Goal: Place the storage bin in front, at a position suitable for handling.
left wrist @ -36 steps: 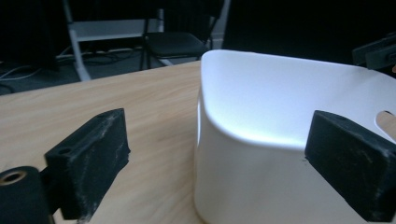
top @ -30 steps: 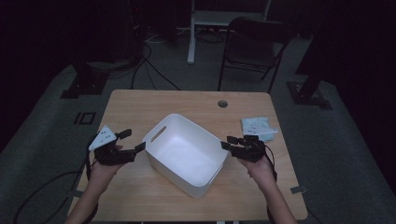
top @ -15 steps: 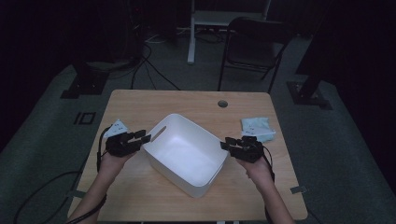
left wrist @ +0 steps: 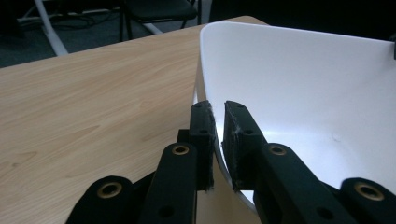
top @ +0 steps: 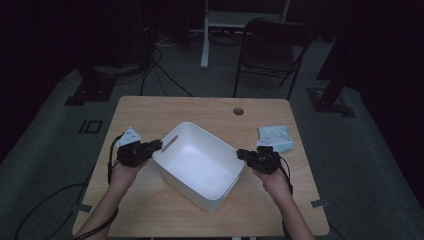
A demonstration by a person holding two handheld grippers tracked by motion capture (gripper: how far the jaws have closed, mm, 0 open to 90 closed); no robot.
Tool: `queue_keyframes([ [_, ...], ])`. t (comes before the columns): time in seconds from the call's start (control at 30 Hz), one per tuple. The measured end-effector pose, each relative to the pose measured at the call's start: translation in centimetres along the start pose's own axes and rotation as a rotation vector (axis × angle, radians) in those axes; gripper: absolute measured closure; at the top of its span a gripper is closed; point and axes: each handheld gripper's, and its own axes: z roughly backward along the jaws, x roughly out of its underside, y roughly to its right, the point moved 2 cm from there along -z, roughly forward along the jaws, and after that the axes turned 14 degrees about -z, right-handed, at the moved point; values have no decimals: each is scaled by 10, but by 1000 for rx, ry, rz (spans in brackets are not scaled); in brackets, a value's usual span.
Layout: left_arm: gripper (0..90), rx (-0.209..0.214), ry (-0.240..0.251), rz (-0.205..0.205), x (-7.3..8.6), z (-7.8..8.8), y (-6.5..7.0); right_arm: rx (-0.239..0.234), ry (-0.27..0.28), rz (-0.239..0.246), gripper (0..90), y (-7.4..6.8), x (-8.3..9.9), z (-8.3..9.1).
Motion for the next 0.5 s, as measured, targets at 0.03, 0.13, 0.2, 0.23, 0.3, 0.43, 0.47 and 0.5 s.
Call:
queue_keyframes([
  [0.03,830,-5,-1,-2,0,1,1,2,-2,2,830,0,0,0],
  [0.13,832,-19,-4,-4,1,3,3,-5,-6,4,838,1,-2,-2],
  [0.2,831,-20,-2,6,2,5,3,-8,-7,3,840,1,-2,-2],
  [0.23,831,-20,0,11,3,6,4,-12,-7,2,843,2,-3,-2],
  [0.3,830,-23,6,21,4,8,5,-19,-7,-4,846,3,-4,-4],
  [0.43,829,-47,8,7,7,13,9,-24,-3,-5,850,4,-6,-6],
  [0.47,828,-54,6,2,7,14,11,-28,-4,-4,850,5,-6,-7],
  [0.5,827,-60,5,2,7,15,12,-30,-4,-3,850,5,-7,-8],
])
